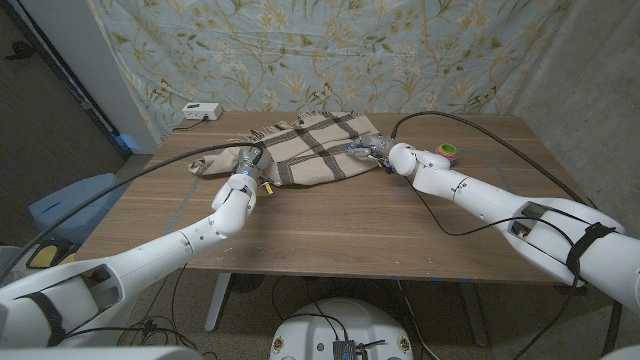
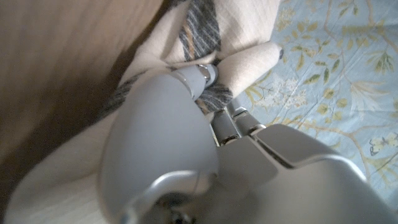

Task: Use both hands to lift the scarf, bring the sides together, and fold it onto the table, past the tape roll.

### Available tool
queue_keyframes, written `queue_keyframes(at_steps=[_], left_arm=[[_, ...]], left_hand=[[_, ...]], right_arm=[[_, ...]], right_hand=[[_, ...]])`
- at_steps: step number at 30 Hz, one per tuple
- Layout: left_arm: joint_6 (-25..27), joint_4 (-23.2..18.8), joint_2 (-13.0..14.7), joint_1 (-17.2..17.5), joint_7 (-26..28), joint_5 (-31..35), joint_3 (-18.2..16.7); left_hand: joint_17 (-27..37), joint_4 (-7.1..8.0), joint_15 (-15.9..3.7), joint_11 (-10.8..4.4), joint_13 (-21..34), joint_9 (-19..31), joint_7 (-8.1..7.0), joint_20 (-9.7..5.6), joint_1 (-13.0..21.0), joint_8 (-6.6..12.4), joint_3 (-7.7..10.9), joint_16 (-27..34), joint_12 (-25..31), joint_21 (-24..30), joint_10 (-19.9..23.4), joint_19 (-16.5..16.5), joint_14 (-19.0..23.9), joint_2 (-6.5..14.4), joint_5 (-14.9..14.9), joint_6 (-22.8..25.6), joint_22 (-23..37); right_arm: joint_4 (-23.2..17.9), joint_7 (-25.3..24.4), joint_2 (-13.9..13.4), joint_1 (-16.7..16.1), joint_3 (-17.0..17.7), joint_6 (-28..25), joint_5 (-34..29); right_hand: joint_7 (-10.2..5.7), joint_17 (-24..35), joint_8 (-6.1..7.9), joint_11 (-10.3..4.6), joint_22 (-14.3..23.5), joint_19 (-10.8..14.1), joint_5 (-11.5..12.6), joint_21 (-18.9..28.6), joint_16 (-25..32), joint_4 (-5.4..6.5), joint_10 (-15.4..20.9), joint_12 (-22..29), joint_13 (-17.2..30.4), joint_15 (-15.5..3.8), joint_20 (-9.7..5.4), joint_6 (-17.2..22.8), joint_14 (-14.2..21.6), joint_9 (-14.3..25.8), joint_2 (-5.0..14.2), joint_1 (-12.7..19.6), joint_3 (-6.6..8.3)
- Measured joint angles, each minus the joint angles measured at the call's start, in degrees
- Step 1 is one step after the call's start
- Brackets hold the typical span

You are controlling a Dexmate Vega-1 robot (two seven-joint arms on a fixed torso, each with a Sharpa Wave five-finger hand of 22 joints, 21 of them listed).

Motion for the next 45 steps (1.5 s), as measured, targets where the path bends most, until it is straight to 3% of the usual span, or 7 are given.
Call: queue_keyframes(at_steps=[12,14,18,19,20,25,45], left_arm=[[-8.60,0.72,4.44,-5.20,9.25,3.95,1.25],[-12.31,0.56,4.96,-5.98,12.05,6.09,1.30],[-12.31,0.12,5.88,-7.75,12.05,6.09,1.33],[-12.31,0.09,5.94,-7.88,12.05,6.09,1.33],[-17.03,-0.05,6.23,-8.61,15.29,9.31,1.33],[-19.80,-0.31,6.73,-10.27,17.20,11.40,1.38],[-23.55,-0.57,7.22,-12.44,19.77,14.16,1.49]], left_hand=[[4.70,0.09,-0.32,-0.14,6.47,5.48,0.93,0.09,-0.52,3.70,1.04,1.16,1.68,3.25,0.00,-1.53,0.32,-0.52,0.82,-0.91,-2.72],[5.12,0.11,-0.32,-0.28,7.21,6.17,0.93,0.10,-0.52,4.12,1.06,1.33,2.03,3.67,-0.14,-1.53,0.32,-0.52,0.82,-0.92,-3.12],[5.98,0.20,-0.32,-0.24,8.30,7.11,1.14,0.16,-0.51,4.78,1.16,1.33,2.08,4.22,-0.20,-2.05,0.32,-0.52,0.82,-1.14,-3.69],[6.15,0.25,-0.32,-0.42,8.63,7.37,1.14,0.08,-0.51,4.79,1.22,1.33,2.08,4.38,-0.24,-2.14,0.32,-0.52,0.82,-1.14,-3.84],[6.36,0.25,-0.32,-0.61,8.92,7.50,1.14,0.08,-0.51,4.82,1.24,1.33,2.35,4.60,-0.25,-2.14,0.32,-0.52,0.82,-1.14,-4.07],[6.59,0.20,-0.32,-0.93,9.36,7.78,1.21,0.09,-0.51,5.23,1.29,1.33,2.43,4.85,-0.34,-2.15,0.32,-0.52,0.82,-1.22,-4.21],[6.59,0.19,-0.32,-0.92,9.35,7.77,1.21,0.10,-0.51,5.22,1.29,1.36,2.41,4.85,-0.33,-2.16,0.33,-0.52,0.82,-1.24,-4.27]], right_arm=[[-0.86,2.08,-0.61,-0.15,-1.32,-0.12,-2.18],[-1.39,2.43,-0.77,-0.05,-2.20,-0.14,-2.81],[-1.39,3.18,-0.77,-0.05,-2.20,-0.10,-4.47],[-1.97,3.40,-0.83,0.01,-3.49,-0.05,-4.98],[-2.15,3.54,-0.84,0.02,-4.01,0.02,-5.30],[-2.53,4.18,-0.84,0.06,-5.27,0.72,-7.03],[-2.78,4.17,-0.82,0.08,-6.84,1.37,-9.16]], right_hand=[[1.39,-0.67,1.21,-1.05,-0.08,0.71,0.22,-0.03,1.12,-0.02,4.98,1.61,-0.29,-0.14,-0.72,4.41,3.15,0.00,0.04,-0.03,0.85],[1.49,-0.79,1.51,-1.00,-0.07,0.71,0.22,-0.05,1.38,0.45,6.52,2.07,-0.43,-0.16,-0.73,6.11,4.36,-0.01,0.65,-0.64,1.41],[1.53,-1.02,2.01,-1.20,-0.07,0.72,0.23,-0.05,2.46,1.36,8.38,2.23,-0.54,-0.12,-0.73,8.32,4.81,-0.35,1.44,-1.43,2.32],[1.53,-1.02,2.01,-1.22,-0.07,0.72,0.22,-0.05,2.56,1.55,8.60,2.23,-0.54,-0.12,-0.73,8.51,4.82,-0.46,1.44,-1.43,2.50],[1.62,-1.02,2.01,-1.31,-0.07,0.72,0.23,-0.06,2.56,1.66,8.69,2.24,-0.55,-0.12,-0.74,8.61,4.82,-0.52,1.62,-1.62,2.61],[1.61,-1.01,2.02,-1.21,-0.06,0.72,0.22,-0.07,2.56,1.66,8.80,2.32,-0.55,-0.12,-0.73,8.61,4.82,-0.67,1.74,-1.73,2.61],[1.61,-0.99,2.01,-1.22,-0.04,0.94,0.22,0.00,2.42,1.66,8.77,2.10,-0.55,-0.19,-0.95,8.56,4.88,-4.16,1.74,-1.73,2.61]])
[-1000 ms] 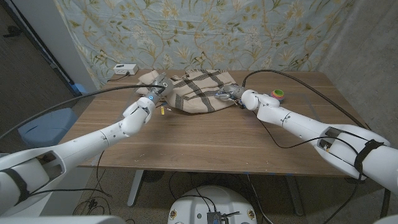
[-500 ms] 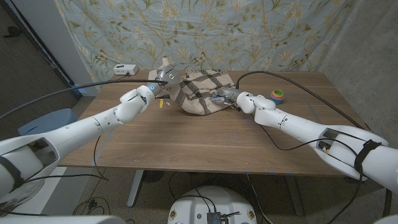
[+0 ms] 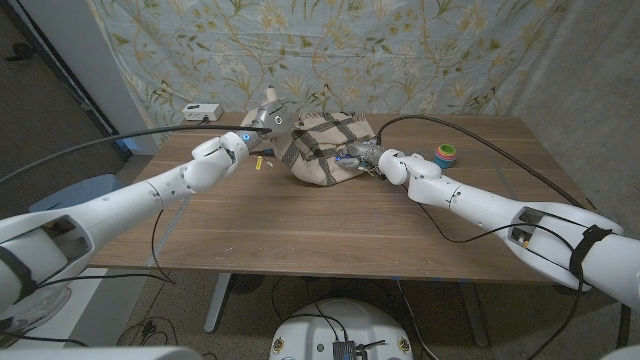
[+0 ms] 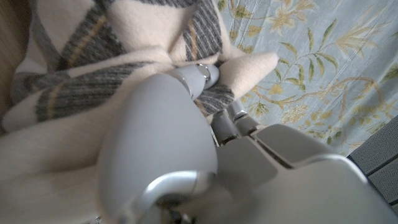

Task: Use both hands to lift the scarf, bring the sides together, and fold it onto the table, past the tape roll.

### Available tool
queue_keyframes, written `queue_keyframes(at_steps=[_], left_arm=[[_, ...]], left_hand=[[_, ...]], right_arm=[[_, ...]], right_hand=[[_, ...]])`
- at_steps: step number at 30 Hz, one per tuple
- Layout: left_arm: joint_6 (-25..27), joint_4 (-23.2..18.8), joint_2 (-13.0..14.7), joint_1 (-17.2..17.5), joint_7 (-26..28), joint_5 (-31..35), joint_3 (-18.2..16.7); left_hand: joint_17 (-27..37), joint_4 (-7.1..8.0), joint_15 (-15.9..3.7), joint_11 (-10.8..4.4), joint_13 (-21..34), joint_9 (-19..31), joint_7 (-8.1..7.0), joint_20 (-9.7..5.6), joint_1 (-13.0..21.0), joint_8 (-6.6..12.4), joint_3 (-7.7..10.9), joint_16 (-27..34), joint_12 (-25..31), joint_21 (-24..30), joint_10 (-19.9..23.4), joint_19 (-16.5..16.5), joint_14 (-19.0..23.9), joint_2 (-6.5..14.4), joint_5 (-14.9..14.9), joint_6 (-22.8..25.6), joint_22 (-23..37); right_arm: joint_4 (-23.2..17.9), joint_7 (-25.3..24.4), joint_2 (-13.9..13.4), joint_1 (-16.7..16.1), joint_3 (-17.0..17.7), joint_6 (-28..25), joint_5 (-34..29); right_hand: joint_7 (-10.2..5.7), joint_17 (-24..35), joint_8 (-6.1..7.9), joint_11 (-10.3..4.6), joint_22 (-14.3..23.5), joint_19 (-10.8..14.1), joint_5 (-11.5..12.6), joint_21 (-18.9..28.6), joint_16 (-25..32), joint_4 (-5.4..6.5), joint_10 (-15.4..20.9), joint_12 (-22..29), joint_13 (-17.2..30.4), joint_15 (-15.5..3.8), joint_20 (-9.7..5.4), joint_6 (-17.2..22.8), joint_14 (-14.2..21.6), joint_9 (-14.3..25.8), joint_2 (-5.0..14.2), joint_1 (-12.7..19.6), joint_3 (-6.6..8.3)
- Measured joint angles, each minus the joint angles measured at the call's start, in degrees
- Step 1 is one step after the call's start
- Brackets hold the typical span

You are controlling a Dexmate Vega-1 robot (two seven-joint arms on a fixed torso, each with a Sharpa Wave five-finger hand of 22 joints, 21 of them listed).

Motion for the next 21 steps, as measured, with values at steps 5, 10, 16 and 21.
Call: queue_keyframes(at_steps=[5,10,16,21], left_arm=[[-0.18,-0.02,0.02,-0.09,0.11,0.12,0.00],[-0.30,-0.05,0.04,-0.19,0.20,0.21,0.01],[-0.38,-0.05,0.05,-0.21,0.24,0.25,0.01],[-0.40,-0.05,0.07,-0.22,0.26,0.27,0.01]], left_hand=[[-0.02,0.00,0.00,0.00,0.00,-0.01,0.00,0.07,0.00,0.00,0.00,0.00,-0.01,-0.01,0.00,-0.08,0.00,0.00,0.00,0.00,0.02],[-0.04,-0.01,-0.30,0.01,-0.01,-0.02,0.00,0.08,0.46,0.00,0.00,0.34,-0.01,-0.03,0.01,-0.08,0.30,-0.46,0.00,0.00,0.03],[-0.08,-0.01,-0.41,0.01,-0.01,-0.02,0.00,0.08,0.46,0.00,-0.01,0.35,-0.01,-0.05,0.01,-0.08,0.41,-0.46,0.00,-0.01,0.03],[-0.10,-0.02,-0.51,0.01,-0.01,-0.02,0.00,0.08,0.46,0.00,-0.01,0.35,-0.02,-0.10,0.01,-0.09,0.51,-0.46,0.00,-0.01,0.04]], right_arm=[[0.00,0.00,0.00,-0.04,0.00,0.02,-0.15],[0.00,0.00,0.00,-0.09,0.00,0.04,-0.22],[0.00,0.00,0.00,-0.10,0.00,0.04,-0.24],[0.00,0.00,0.00,-0.11,0.00,0.04,-0.26]], right_hand=[[0.00,0.00,0.00,0.00,0.00,0.00,0.00,0.00,-0.02,0.00,0.00,0.00,0.00,0.00,0.00,0.00,0.00,-0.02,0.00,0.00,0.00],[0.00,0.00,0.00,0.00,0.00,0.00,0.00,-0.01,0.03,0.00,0.00,0.00,0.00,0.00,0.00,0.00,0.01,-0.02,0.00,0.00,0.00],[0.00,0.00,0.00,0.00,0.00,0.00,0.00,-0.07,0.03,0.00,0.00,0.00,-0.01,-0.01,0.00,0.00,0.01,-0.02,0.00,0.00,0.00],[0.00,0.00,0.00,0.00,0.00,0.00,0.00,-0.08,0.03,0.00,-0.01,0.00,-0.01,-0.01,0.00,0.00,0.01,-0.02,0.00,0.00,0.00]])
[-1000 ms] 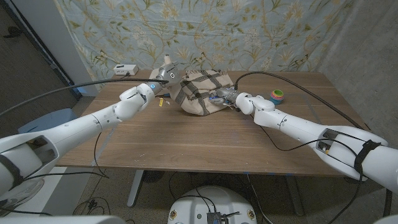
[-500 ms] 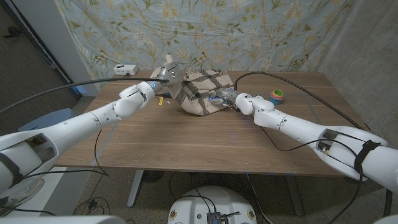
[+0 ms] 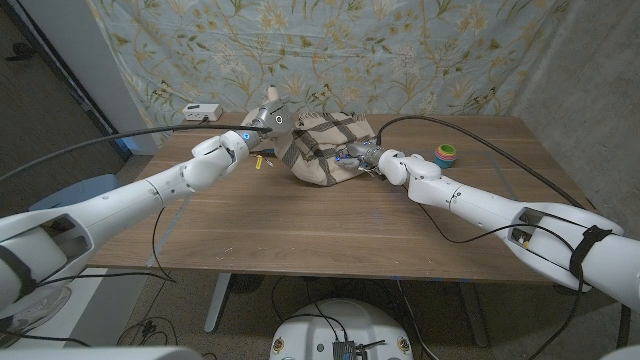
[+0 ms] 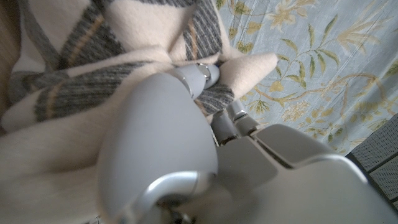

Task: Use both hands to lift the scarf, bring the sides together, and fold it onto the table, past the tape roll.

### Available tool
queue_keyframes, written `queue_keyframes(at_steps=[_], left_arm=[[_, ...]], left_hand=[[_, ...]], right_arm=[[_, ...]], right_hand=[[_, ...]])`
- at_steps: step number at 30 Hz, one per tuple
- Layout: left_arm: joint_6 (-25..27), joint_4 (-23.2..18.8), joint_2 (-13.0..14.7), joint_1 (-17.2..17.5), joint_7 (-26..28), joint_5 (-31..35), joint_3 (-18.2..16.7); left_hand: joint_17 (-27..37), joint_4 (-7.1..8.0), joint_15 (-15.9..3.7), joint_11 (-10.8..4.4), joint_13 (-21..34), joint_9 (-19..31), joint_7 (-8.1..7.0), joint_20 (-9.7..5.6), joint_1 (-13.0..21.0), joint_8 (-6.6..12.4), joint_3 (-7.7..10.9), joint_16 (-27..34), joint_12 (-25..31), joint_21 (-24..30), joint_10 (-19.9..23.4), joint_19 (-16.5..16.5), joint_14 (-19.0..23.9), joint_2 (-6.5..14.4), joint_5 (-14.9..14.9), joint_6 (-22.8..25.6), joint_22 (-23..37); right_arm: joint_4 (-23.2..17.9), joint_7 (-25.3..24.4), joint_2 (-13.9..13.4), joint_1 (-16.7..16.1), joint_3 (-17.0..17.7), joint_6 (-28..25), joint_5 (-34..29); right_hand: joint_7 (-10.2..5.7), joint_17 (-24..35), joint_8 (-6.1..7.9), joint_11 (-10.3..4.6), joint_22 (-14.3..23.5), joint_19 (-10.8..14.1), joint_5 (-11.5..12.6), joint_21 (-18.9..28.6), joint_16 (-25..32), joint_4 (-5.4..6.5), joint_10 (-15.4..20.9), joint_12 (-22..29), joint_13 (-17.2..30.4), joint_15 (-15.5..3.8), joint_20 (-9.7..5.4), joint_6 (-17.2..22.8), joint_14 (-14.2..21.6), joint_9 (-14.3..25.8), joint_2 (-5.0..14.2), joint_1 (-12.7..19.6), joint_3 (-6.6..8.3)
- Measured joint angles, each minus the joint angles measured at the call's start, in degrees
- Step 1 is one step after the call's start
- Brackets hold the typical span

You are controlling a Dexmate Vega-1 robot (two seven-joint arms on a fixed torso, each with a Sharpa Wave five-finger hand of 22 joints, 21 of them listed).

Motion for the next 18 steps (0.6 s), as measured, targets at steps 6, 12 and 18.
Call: queue_keyframes(at_steps=[6,12,18], left_arm=[[-0.02,0.00,0.01,-0.02,0.03,0.03,0.00],[-0.05,0.00,0.01,-0.04,0.05,0.05,0.00],[-0.06,0.00,0.01,-0.05,0.05,0.05,0.00]], left_hand=[[0.01,0.00,-0.06,0.00,0.00,-0.01,0.00,0.00,0.00,0.00,0.00,0.00,-0.01,-0.11,0.01,0.00,0.06,0.00,0.00,0.00,0.00],[0.04,-0.05,-0.07,0.01,-0.01,-0.01,0.00,0.00,0.00,0.00,-0.05,0.00,-0.02,-0.12,0.01,0.00,0.07,0.00,0.00,0.00,0.00],[0.06,-0.07,-0.08,0.01,-0.01,-0.02,0.00,0.01,0.13,0.00,-0.06,0.78,-0.03,0.07,0.01,0.00,0.08,-0.13,0.00,0.00,0.00]], right_arm=[[0.00,0.00,0.00,-0.01,0.00,0.00,-0.02],[0.00,0.00,0.00,-0.02,0.00,0.00,-0.03],[0.00,0.00,0.00,-0.03,0.00,0.00,-0.05]], right_hand=[[0.00,0.00,0.00,0.00,0.00,0.00,0.00,-0.04,0.00,0.00,0.00,0.00,0.00,0.00,0.00,0.00,0.00,0.00,0.00,0.00,0.00],[0.00,0.00,0.00,0.00,0.00,0.00,0.00,-0.10,0.00,0.00,0.00,0.00,0.00,0.00,0.00,0.00,0.00,0.00,0.00,0.00,0.00],[0.00,0.00,0.00,0.00,0.00,0.00,0.00,-0.10,0.00,0.00,0.00,0.00,0.00,0.00,0.00,0.00,0.00,0.00,0.00,0.00,0.00]])
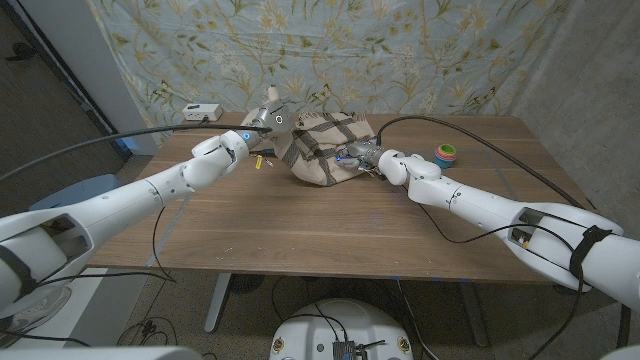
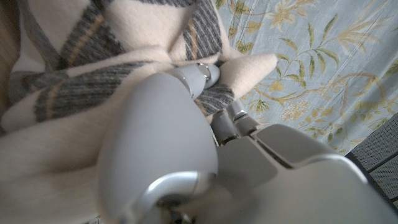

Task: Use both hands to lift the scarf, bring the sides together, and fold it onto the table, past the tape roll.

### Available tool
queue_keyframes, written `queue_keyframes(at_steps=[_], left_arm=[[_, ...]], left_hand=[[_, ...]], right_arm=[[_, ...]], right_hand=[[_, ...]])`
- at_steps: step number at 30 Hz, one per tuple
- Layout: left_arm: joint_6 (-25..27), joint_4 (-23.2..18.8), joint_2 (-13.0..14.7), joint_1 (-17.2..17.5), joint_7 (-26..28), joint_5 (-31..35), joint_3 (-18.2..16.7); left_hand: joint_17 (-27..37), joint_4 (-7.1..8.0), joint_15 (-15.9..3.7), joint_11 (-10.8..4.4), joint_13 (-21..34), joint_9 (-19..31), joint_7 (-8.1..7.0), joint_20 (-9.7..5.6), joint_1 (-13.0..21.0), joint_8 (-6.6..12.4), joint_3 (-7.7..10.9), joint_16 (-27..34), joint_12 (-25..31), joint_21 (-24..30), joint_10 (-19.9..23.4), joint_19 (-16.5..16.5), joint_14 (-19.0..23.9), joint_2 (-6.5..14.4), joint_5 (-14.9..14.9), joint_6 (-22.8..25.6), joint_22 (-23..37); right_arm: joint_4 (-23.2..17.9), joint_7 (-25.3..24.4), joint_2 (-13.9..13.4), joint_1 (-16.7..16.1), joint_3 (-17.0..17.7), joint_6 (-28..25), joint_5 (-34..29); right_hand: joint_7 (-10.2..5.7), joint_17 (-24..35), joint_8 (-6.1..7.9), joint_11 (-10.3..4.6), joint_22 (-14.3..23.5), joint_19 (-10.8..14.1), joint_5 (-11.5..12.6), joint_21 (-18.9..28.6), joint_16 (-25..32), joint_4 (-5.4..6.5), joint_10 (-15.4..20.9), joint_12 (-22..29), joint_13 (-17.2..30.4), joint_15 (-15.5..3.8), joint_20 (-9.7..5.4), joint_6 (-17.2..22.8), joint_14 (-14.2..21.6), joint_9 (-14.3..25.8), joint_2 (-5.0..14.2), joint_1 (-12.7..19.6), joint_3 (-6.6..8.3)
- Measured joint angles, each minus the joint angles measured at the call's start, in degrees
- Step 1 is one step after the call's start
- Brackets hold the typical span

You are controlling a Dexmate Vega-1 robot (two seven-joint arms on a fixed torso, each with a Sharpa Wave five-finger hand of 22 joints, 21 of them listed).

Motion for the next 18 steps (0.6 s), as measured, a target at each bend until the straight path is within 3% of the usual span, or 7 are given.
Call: queue_keyframes(at_steps=[5,9,12,14,15,16,18], left_arm=[[-0.07,0.02,-0.02,-0.09,0.06,0.09,0.07],[-1.06,1.28,-1.10,-1.26,1.55,1.60,1.34],[-1.99,4.76,-4.13,-4.45,5.15,4.15,4.76],[-2.26,5.04,-4.36,-4.76,7.23,5.18,5.02],[-2.40,7.29,-6.19,-8.16,8.41,5.72,7.11],[-2.49,7.33,-6.22,-8.23,9.48,6.19,7.14],[-2.66,9.09,-7.51,-12.53,11.00,6.87,8.77]], left_hand=[[3.73,0.09,-0.23,-0.44,4.45,0.55,-0.61,-0.01,-0.46,0.97,1.50,-0.01,-0.45,4.90,-0.44,-2.88,0.23,-0.44,-1.61,-0.61,-5.41],[4.84,0.08,-1.04,-0.46,5.32,0.57,-0.61,0.00,-0.46,1.18,1.67,-0.72,-0.45,5.54,-0.46,-3.26,1.04,-0.43,-1.85,-0.61,-6.53],[5.04,0.00,-1.40,-0.46,5.33,0.44,-0.61,0.00,-0.77,1.18,1.88,-0.78,-0.79,5.98,-0.46,-3.26,1.40,-0.73,-1.88,-0.61,-6.83],[5.04,0.00,-1.47,-0.46,5.33,0.40,-0.61,0.00,-0.92,1.18,1.89,-0.79,-0.90,5.99,-0.46,-3.26,1.47,-0.58,-1.88,-0.61,-6.86],[5.04,0.05,-1.77,-0.46,5.32,0.41,-0.61,0.00,-0.92,1.18,1.94,-0.86,-0.90,5.99,-0.46,-3.26,1.77,-0.58,-1.89,-0.62,-6.87],[5.05,0.10,-1.96,-0.46,5.32,0.40,-0.61,0.00,-0.92,1.18,1.99,-1.04,-0.90,5.99,-0.46,-3.26,1.97,-0.58,-1.89,-0.61,-6.88],[5.21,0.16,-1.97,-0.46,5.49,0.40,-0.61,0.00,-0.99,1.18,2.06,-1.14,-0.90,6.00,-0.46,-3.26,1.97,-0.51,-1.89,-0.61,-6.98]], right_arm=[[0.00,0.00,0.02,-0.15,0.00,0.00,-0.09],[-0.07,-0.01,0.25,-0.67,0.01,0.87,-1.02],[-0.63,-0.01,0.48,-1.21,0.01,2.33,-1.78],[-0.87,-0.01,0.53,-1.41,0.16,2.41,-1.81],[-0.98,0.00,0.62,-1.55,0.38,3.23,-2.04],[-1.01,0.00,0.65,-1.59,0.45,3.23,-2.04],[-1.09,0.00,0.81,-1.74,0.77,3.70,-2.19]], right_hand=[[-0.72,-0.58,-1.30,0.35,-0.01,-0.01,0.00,-0.20,-0.25,0.23,-0.35,-0.78,0.00,-0.01,0.00,-0.75,-0.01,0.00,-0.77,-0.77,2.01],[-0.68,-0.92,-2.05,0.59,-0.05,-0.02,0.00,-0.84,-0.88,0.10,-0.62,-1.49,-0.01,-0.01,0.00,-1.37,-0.02,0.00,-0.84,-0.84,2.15],[-0.62,-0.92,-2.22,0.72,-0.08,-0.03,0.00,-1.23,-1.18,0.10,-0.76,-1.63,-0.02,-0.01,0.00,-1.63,-0.02,0.00,-0.84,-0.84,2.15],[-0.60,-0.93,-2.25,0.73,-0.09,-0.03,0.00,-1.27,-1.18,0.03,-0.77,-1.68,-0.02,-0.01,0.00,-1.66,-0.02,0.00,-0.84,-0.84,2.22],[-0.60,-0.93,-2.25,0.73,-0.09,-0.03,0.00,-1.28,-1.18,-0.06,-0.78,-1.68,-0.02,-0.01,0.00,-1.66,-0.02,0.00,-0.84,-0.84,2.31],[-0.60,-0.93,-2.25,0.74,-0.09,-0.03,0.00,-1.37,-1.18,-0.06,-0.78,-1.68,-0.02,-0.01,0.00,-1.66,-0.02,0.00,-0.84,-0.84,2.31],[-0.64,-0.93,-2.25,0.74,-0.09,-0.03,0.00,-1.37,-1.18,-0.06,-0.78,-1.67,-0.02,-0.01,0.00,-1.69,-0.02,0.00,-0.84,-0.84,2.31]])
